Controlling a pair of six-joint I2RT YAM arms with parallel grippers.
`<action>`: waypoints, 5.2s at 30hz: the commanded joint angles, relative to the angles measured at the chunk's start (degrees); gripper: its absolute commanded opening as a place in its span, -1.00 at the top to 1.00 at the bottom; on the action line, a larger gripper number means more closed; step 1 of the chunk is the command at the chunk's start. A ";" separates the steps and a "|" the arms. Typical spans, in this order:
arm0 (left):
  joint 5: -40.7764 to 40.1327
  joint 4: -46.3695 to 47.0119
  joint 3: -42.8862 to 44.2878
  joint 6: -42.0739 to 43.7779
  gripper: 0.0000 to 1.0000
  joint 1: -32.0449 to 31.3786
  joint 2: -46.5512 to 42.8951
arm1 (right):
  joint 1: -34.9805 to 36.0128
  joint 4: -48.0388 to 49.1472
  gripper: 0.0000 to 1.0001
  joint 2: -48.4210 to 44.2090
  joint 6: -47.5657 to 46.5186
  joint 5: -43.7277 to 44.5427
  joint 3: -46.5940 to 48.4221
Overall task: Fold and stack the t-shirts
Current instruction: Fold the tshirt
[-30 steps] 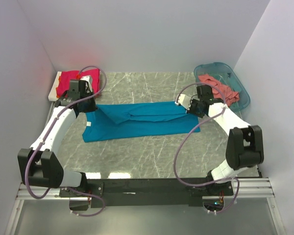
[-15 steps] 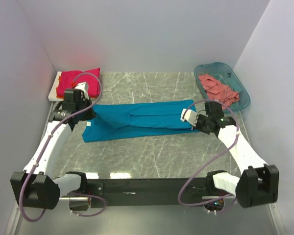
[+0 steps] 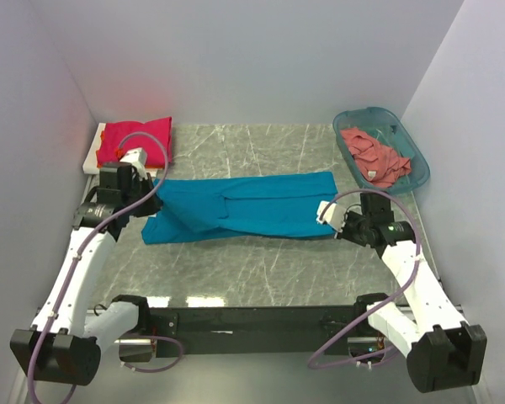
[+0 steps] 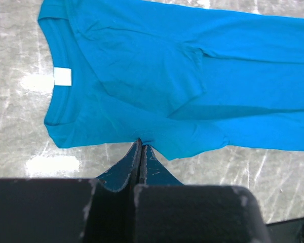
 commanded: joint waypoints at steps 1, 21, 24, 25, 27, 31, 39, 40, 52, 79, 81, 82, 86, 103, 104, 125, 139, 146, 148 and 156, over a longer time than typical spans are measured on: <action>3.31 -0.69 -0.72 -1.06 0.99 0.31 -2.17 | -0.68 -1.72 1.00 -2.45 0.35 -0.84 -0.78; 7.97 -8.42 -2.30 -4.40 0.99 0.31 -9.64 | -1.21 -9.45 1.00 -7.37 -3.43 -1.81 -2.46; 8.94 -9.82 -3.26 -5.28 0.99 0.31 -11.30 | -1.30 -9.64 1.00 -7.64 -3.96 -1.63 -2.81; 9.46 -10.09 -3.53 -5.45 0.99 0.31 -11.66 | -1.30 -9.64 1.00 -7.55 -3.96 -1.54 -3.07; 9.90 -11.05 -4.23 -5.72 0.99 0.31 -12.54 | -1.30 -9.29 1.00 -6.94 -3.87 -1.46 -3.33; 8.50 -13.34 -6.08 -6.07 0.99 0.31 -12.98 | -1.30 -8.23 1.00 -5.53 -3.35 -1.81 -3.25; 7.62 -17.56 -6.34 -11.69 0.99 0.31 -15.87 | -1.30 -5.25 1.00 -3.16 -2.55 -1.72 -3.51; 7.88 -17.82 -6.34 -12.13 0.99 0.31 -16.58 | -1.30 -4.98 1.00 -2.81 -2.46 -1.81 -3.60; 3.76 -14.76 -4.41 -13.54 0.99 0.31 -15.62 | -1.30 0.38 1.00 3.86 -0.44 -2.60 -0.97; -0.20 0.63 4.38 -9.94 0.99 0.40 8.11 | -1.47 10.40 1.00 26.46 7.91 1.80 13.80; -0.64 0.98 4.91 -9.58 0.99 0.31 9.25 | -1.56 10.66 1.00 27.16 8.08 1.97 14.33; -0.73 1.16 5.08 -9.50 0.99 0.31 9.60 | -1.56 10.84 1.00 27.77 8.08 2.15 14.50; -1.26 1.95 6.48 -8.88 0.99 0.31 12.59 | -1.56 11.19 1.00 29.18 8.61 2.41 15.30; -3.28 2.21 9.92 -7.12 0.99 0.31 18.48 | -1.82 12.25 1.00 33.58 10.11 3.73 17.49; -3.28 2.21 10.00 -7.12 0.99 0.31 18.57 | -1.91 12.16 1.00 33.84 10.19 3.73 17.84; -2.58 3.35 10.09 -6.60 0.99 0.31 20.24 | -2.17 13.47 0.72 39.47 13.52 3.73 20.39; -1.43 4.06 12.02 -6.51 0.99 0.31 23.58 | -3.05 16.65 0.17 29.99 28.21 -5.04 21.98; -1.52 3.71 13.17 -5.89 0.99 0.31 25.51 | -3.14 13.84 0.15 19.36 28.83 -17.53 15.65; -1.61 3.71 13.78 -5.80 0.99 0.31 26.39 | -2.97 13.13 0.15 18.47 28.21 -18.68 14.95; -0.20 3.27 18.26 -4.58 0.99 0.22 30.26 | -3.05 12.69 0.15 16.36 28.47 -20.70 13.10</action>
